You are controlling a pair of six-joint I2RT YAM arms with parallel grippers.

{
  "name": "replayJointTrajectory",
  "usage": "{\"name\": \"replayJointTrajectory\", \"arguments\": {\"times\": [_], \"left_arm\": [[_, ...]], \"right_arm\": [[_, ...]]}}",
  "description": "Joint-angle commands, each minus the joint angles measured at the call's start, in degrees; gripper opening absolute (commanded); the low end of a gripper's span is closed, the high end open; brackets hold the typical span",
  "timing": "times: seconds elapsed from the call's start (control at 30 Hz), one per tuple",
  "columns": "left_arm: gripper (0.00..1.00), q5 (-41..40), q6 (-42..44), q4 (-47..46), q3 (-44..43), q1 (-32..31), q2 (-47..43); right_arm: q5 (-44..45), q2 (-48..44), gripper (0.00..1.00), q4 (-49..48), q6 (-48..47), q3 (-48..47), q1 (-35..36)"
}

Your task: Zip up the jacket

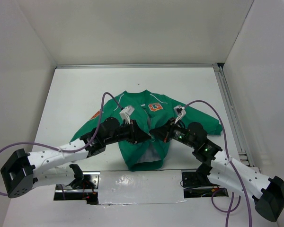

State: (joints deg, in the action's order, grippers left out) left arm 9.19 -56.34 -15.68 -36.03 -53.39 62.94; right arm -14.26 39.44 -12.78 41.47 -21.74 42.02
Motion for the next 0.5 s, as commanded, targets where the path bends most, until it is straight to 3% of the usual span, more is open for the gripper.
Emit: {"name": "replayJointTrajectory", "arguments": {"times": [0.0,0.1,0.13,0.2,0.3,0.47], "left_arm": [[0.19,1.53,0.97,-2.42,-2.73,-0.14,-0.45],[0.23,1.97,1.23,-2.69,-2.29,-0.14,-0.62],[0.34,2.06,1.40,-2.69,-2.29,-0.14,-0.80],[0.35,2.32,1.67,-2.69,-2.20,-0.14,-1.06],[0.45,2.15,1.93,-3.21,-1.76,-0.14,-1.76],[0.48,1.88,0.27,-4.27,-0.45,-0.14,-3.26]], "right_arm": [[0.46,-1.21,0.00,-2.96,0.63,-0.68,0.52],[0.81,-0.95,0.00,-2.17,0.45,-0.85,0.52],[0.90,-0.86,0.00,-2.08,0.28,-0.85,0.43],[0.99,-0.86,0.00,-2.08,0.36,-0.76,0.43],[0.38,-0.94,0.00,-2.34,0.19,-0.68,0.43],[-0.41,-0.77,0.00,-1.99,0.01,-0.50,0.52]]}}
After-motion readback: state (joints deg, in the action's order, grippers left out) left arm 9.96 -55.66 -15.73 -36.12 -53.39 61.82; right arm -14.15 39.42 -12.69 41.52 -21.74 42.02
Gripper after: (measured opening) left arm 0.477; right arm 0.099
